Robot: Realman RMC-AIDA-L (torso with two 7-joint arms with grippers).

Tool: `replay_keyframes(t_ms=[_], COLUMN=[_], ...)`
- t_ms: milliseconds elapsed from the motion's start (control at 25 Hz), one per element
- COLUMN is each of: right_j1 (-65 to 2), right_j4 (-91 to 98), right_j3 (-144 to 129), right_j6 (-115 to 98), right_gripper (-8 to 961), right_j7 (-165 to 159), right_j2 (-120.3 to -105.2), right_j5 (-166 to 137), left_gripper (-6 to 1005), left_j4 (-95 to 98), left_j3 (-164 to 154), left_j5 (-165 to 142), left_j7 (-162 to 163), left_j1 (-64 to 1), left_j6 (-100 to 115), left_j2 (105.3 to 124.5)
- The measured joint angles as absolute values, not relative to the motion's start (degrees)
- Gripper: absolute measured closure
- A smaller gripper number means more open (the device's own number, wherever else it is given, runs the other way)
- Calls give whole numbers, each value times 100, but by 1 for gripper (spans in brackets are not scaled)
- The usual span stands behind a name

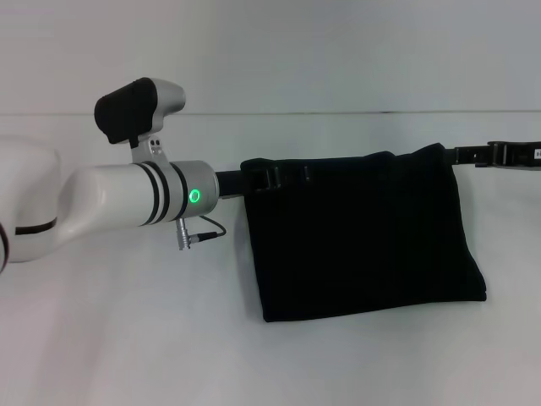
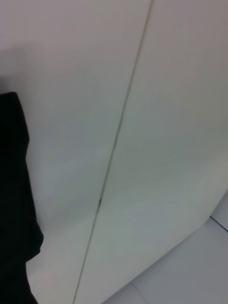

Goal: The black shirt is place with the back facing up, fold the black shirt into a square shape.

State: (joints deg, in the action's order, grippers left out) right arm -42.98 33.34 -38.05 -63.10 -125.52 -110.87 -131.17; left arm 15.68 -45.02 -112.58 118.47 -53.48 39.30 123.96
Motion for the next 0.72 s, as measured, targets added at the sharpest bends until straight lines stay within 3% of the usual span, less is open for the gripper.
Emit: replay_keyframes(t_ms=[720], right_j1=[-4267], right_j4=[3285], right_j3=[-3778], right_j6=[-6272], right_gripper=[189], right_j7=[-12489], right_j2=[-11080], right_j5=[-13130], left_gripper=[51], left_j4=[1918], left_j3=[-4496], left_j5=[-11245], left_j7=[11907], left_j1=[-5053], left_j6=[3495], left_j2=[12367])
